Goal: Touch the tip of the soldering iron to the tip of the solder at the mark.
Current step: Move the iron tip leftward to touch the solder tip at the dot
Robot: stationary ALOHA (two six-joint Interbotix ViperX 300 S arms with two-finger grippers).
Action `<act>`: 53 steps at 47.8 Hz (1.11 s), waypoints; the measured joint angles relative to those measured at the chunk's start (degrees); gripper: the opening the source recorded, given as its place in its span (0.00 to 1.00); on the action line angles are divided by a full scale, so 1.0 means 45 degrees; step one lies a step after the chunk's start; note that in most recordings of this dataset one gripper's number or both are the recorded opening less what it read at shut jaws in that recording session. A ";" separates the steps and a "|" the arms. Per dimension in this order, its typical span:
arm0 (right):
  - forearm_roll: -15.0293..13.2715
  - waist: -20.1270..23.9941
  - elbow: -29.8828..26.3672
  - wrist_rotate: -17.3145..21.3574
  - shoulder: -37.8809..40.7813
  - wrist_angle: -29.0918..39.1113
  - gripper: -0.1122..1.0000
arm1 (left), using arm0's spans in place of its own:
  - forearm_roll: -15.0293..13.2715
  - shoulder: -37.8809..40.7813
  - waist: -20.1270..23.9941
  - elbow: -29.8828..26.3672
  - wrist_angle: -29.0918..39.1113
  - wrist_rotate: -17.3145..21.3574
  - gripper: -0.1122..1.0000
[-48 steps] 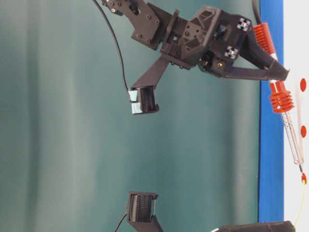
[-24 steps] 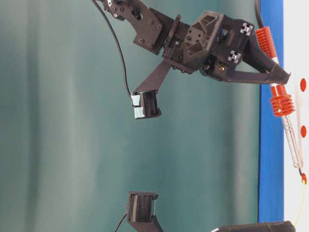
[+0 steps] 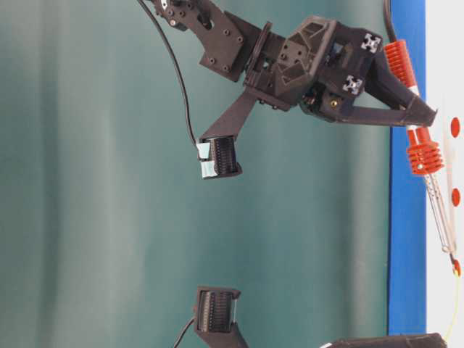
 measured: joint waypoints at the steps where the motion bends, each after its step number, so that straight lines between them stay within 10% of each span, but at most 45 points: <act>1: 0.0000 0.0000 0.0000 0.0000 0.0000 0.0000 0.16 | -0.0020 0.0000 0.0000 -0.0020 0.0020 -0.0020 0.11; 53: 0.0020 0.0000 0.0000 0.0020 -0.0020 0.0020 0.16 | 0.0000 0.0039 0.0000 -0.0078 0.0176 -0.0020 0.11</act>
